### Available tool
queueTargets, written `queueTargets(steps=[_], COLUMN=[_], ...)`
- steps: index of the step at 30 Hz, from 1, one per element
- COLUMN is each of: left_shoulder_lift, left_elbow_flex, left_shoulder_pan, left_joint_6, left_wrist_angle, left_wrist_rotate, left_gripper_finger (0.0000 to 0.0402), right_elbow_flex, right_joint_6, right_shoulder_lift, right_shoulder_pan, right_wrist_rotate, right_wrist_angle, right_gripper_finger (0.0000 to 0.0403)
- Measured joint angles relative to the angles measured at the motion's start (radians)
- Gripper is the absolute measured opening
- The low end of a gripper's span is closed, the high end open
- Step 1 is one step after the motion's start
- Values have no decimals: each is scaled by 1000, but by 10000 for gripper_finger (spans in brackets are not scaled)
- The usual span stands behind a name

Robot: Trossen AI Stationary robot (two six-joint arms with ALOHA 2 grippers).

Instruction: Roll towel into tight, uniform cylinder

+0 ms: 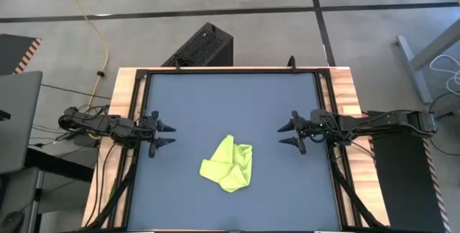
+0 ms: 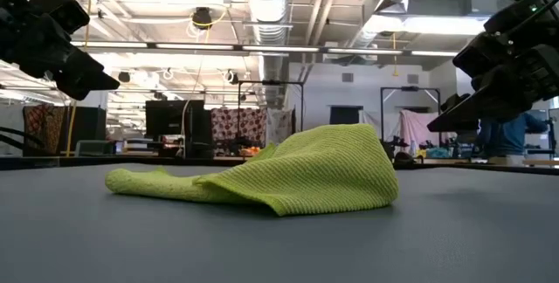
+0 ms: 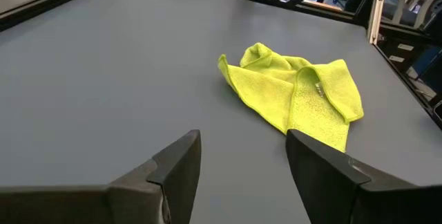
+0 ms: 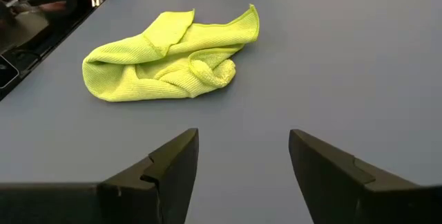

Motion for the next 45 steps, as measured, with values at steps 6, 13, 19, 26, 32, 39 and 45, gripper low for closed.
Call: queueTargets(steps=[6, 13, 19, 26, 32, 39, 45], left_shoulder_lift=[0, 0, 0, 20, 35, 153, 375], left_elbow_flex=[0, 0, 0, -5, -2, -2, -2], left_shoulder_pan=[0, 0, 0, 8, 15, 44, 49], left_joint_6=[0, 0, 0, 40, -60, -415, -465], left_wrist_angle=[0, 0, 0, 211, 391, 321, 603], left_wrist_rotate=[0, 0, 0, -181, -324, -464, -327], left_gripper_finger=[202, 202, 202, 202, 202, 202, 201], right_elbow_flex=[0, 0, 0, 0, 0, 0, 0], right_joint_6=[0, 0, 0, 0, 0, 0, -1], right_shoulder_lift=[0, 0, 0, 0, 0, 0, 0], right_shoulder_pan=[0, 0, 0, 0, 0, 0, 0], right_wrist_rotate=[0, 0, 0, 0, 0, 0, 0], right_wrist_angle=[0, 0, 0, 0, 0, 0, 0], right_gripper_finger=[254, 254, 254, 254, 254, 254, 254])
